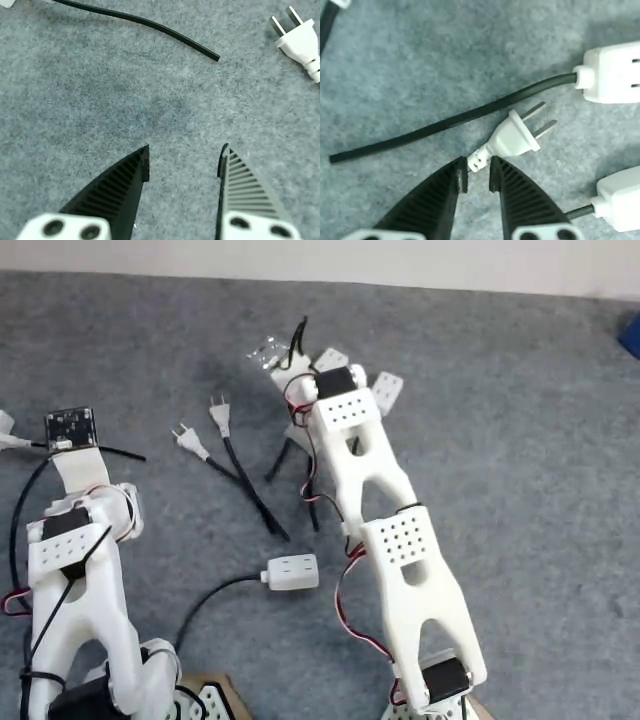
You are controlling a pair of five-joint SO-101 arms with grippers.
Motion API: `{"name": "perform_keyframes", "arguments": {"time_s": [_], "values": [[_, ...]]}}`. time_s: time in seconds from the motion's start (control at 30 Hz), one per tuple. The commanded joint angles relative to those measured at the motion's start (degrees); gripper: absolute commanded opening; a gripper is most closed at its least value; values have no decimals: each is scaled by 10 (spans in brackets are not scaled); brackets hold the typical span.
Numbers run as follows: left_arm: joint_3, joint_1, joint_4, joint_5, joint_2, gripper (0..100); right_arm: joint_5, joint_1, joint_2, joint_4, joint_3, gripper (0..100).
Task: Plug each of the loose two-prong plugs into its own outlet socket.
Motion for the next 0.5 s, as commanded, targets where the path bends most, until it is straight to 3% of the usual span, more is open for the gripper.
{"name": "perform_keyframes", "arguments": {"time_s": [0.0,0.23,0.47], "values": [[-2,8,-6,4,-16,236,-40,6,-8,-12,-19,88],[-2,8,-6,4,-16,236,-207,7,-13,-8,-23,88],[-2,8,-6,4,-16,236,-245,9,-12,-9,-22,89]]}}
